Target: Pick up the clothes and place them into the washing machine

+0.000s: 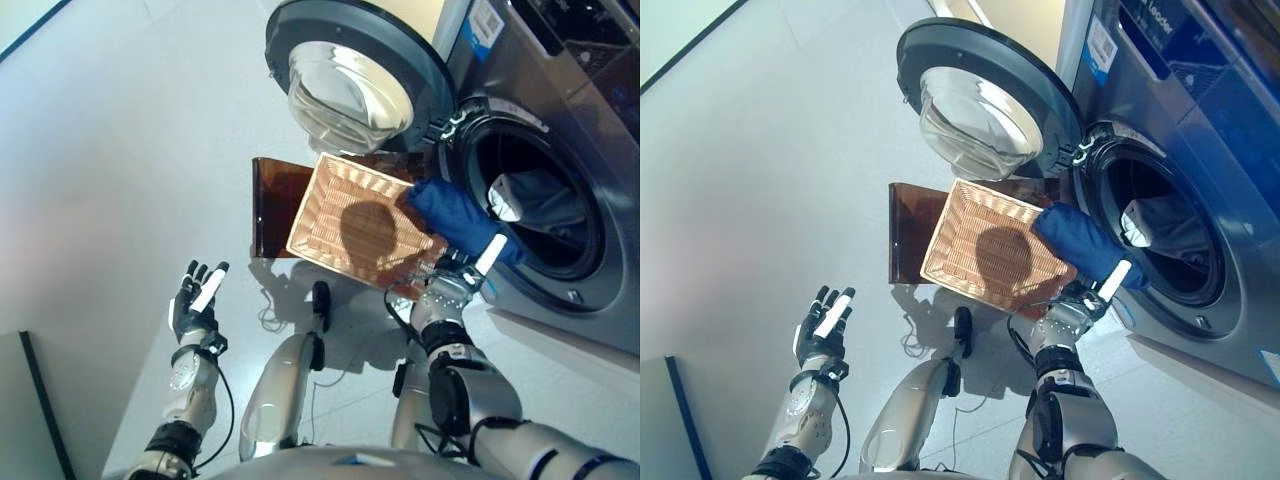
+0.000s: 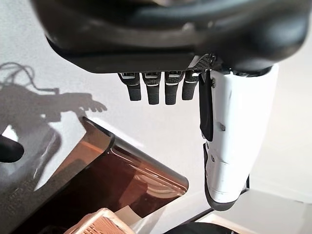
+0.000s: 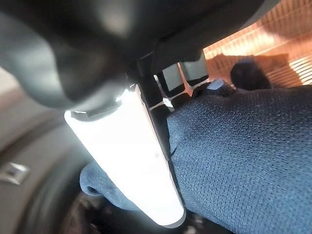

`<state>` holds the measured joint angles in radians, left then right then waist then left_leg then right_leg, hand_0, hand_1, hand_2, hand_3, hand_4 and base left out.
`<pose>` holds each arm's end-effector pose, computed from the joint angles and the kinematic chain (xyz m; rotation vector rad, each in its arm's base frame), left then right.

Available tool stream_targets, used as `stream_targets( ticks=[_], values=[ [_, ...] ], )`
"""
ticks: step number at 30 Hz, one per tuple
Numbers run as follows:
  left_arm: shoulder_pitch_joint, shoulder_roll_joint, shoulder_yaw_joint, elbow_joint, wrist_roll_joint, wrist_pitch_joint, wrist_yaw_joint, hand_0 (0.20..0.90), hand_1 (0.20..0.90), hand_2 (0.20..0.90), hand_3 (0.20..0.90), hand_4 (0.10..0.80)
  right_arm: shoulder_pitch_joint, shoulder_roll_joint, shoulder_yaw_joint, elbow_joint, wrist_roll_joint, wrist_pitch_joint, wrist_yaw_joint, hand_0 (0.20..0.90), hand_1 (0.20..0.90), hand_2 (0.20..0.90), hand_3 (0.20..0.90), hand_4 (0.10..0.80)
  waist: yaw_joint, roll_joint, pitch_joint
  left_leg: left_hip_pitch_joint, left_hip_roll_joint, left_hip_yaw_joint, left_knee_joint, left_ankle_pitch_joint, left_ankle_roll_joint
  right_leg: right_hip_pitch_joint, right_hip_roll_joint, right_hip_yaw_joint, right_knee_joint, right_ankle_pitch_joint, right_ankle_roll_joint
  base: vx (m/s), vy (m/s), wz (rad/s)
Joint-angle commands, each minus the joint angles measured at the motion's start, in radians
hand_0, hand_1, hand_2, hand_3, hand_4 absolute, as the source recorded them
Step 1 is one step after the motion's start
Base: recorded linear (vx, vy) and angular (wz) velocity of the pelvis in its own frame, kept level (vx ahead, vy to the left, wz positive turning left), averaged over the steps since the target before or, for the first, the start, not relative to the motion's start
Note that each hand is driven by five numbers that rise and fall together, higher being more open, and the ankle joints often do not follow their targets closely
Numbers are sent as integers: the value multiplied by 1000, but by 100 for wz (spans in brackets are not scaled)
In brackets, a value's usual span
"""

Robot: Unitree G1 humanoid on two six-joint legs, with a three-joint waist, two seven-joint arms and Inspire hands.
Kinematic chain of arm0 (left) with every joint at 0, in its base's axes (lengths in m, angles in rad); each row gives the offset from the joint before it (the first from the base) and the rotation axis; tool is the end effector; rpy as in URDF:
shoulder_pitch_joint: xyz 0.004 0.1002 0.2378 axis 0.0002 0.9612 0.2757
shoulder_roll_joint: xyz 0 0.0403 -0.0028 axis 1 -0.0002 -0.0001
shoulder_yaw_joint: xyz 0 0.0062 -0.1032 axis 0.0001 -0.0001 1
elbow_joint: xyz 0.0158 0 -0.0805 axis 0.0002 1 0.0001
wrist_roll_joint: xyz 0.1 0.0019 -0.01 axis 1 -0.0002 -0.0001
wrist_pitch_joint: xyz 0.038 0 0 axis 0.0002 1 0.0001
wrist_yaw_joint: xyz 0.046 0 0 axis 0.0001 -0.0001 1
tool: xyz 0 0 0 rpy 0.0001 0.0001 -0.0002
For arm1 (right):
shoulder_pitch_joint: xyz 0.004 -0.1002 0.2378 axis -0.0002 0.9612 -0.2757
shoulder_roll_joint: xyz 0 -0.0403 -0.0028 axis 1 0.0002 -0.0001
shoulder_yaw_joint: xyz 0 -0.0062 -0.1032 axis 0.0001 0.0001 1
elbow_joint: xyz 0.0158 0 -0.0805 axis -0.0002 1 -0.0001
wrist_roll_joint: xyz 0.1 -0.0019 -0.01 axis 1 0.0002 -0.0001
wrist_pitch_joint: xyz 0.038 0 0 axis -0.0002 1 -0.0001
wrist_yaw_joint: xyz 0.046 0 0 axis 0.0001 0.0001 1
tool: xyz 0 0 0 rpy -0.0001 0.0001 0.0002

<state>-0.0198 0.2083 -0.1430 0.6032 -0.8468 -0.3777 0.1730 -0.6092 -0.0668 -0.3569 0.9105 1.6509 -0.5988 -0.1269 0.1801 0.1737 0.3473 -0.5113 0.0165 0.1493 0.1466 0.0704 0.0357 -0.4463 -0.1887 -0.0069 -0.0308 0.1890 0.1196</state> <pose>0.1756 0.1957 -0.0415 -0.5064 0.2612 0.4445 0.2851 -0.2017 0.0248 1.6049 -0.2193 -0.9888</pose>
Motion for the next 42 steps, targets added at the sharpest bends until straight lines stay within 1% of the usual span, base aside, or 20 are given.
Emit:
stream_targets(
  ticks=[1, 4, 5, 8, 12, 14, 20, 23, 27, 31, 32, 34, 36, 42],
  values=[
    [-11, 14, -20, -32, -18, -69, -6, 900, 900, 900, 900, 800, -58, -91, -56, -43, 26, -79, 58, 200, 200, 200, 200, 300, 32, 113, -19, 123, -32, -49, -234, 45, -68, 78, 69, -6, 83, -120, 1, 0, 20, -4],
    [-9, 11, -19, -29, -18, -71, -7, 900, 900, 900, 900, 800, -66, -112, -75, -34, 33, -90, 56, 200, 200, 200, 200, 300, 31, 122, -20, 121, -33, -44, -234, 43, -68, 71, 70, 1, 87, -121, 1, -2, 16, -8],
    [-5, 15, -19, -28, -16, -71, -10, 900, 900, 900, 900, 800, -79, -138, -95, -22, 40, -101, 52, 200, 200, 200, 200, 300, 26, 131, -21, 120, -34, -41, -234, 42, -68, 65, 71, 5, 89, -121, 0, 1, 22, -14],
    [-1, 18, -18, -33, -14, -73, -14, 900, 900, 900, 900, 800, -93, -174, -117, -13, 43, -111, 51, 200, 200, 200, 200, 300, 21, 143, -25, 118, -33, -36, -234, 41, -68, 57, 72, 10, 93, -121, 0, 2, 12, -5],
    [3, 19, -18, -27, -9, -75, -16, 900, 900, 900, 900, 800, -108, -209, -136, 3, 50, -117, 49, 200, 200, 200, 200, 300, 21, 152, -31, 116, -31, -30, -234, 38, -67, 49, 73, 16, 99, -123, 0, 7, 9, -6],
    [8, 23, -20, -28, -5, -72, -22, 900, 900, 900, 900, 800, -125, -244, -149, 11, 57, -121, 53, 200, 200, 200, 200, 300, 17, 161, -37, 118, -29, -25, -234, 37, -67, 43, 76, 22, 104, -126, 0, 16, 12, -12],
    [18, 31, -21, -38, 9, -70, -28, 900, 900, 900, 900, 800, -161, -285, -163, 11, 64, -133, 59, 200, 200, 200, 200, 300, 14, 174, -49, 121, -26, -17, -234, 32, -66, 36, 80, 30, 109, -132, -1, 20, 1, -8],
    [28, 37, -20, -42, 18, -71, -33, 900, 900, 900, 900, 800, -195, -348, -161, 50, 45, -127, 38, 200, 200, 200, 200, 300, 17, 181, -54, 123, -24, -12, -234, 31, -65, 31, 82, 35, 116, -136, -2, 14, -13, -11],
    [38, 47, -24, -69, 25, -73, -37, 900, 900, 900, 900, 800, -240, -414, -126, 86, -10, -104, -8, 200, 200, 200, 200, 300, 25, 187, -53, 119, -21, -5, -234, 31, -64, 22, 84, 35, 122, -135, -1, 1, -3, -1],
    [47, 57, -32, -103, 33, -69, -42, 900, 900, 900, 900, 800, -277, -470, -60, 150, -107, -40, -68, 200, 200, 200, 200, 300, 37, 188, -42, 111, -15, 1, -234, 37, -65, 8, 88, 33, 129, -134, -1, 0, 0, 0],
    [46, 56, -32, -104, 33, -69, -42, 900, 900, 900, 900, 800, -281, -474, -58, 154, -111, -37, -72, 200, 200, 200, 200, 300, 37, 189, -41, 111, -14, 2, -234, 37, -65, 7, 88, 34, 129, -134, -1, -24, -54, -5],
    [48, 61, -44, -136, 22, -70, -52, 900, 900, 900, 900, 800, -312, -489, -13, 180, -148, -1, -87, 200, 200, 200, 200, 300, 45, 181, -27, 100, -11, 3, -234, 42, -65, -3, 92, 29, 128, -129, -2, -20, -50, -4],
    [48, 66, -46, -146, 18, -68, -52, 900, 900, 900, 900, 800, -332, -495, 7, 187, -160, 9, -96, 200, 200, 200, 200, 300, 51, 177, -19, 93, -11, 4, -234, 45, -66, -8, 93, 24, 130, -128, -3, 0, 0, 0],
    [48, 73, -47, -169, 18, -68, -45, 900, 900, 900, 900, 800, -390, -502, 35, 191, -172, 15, -109, 200, 200, 200, 200, 300, 64, 180, -12, 75, -12, -1, -234, 52, -69, -27, 91, 19, 133, -128, -4, 0, 0, 0]
  ],
)
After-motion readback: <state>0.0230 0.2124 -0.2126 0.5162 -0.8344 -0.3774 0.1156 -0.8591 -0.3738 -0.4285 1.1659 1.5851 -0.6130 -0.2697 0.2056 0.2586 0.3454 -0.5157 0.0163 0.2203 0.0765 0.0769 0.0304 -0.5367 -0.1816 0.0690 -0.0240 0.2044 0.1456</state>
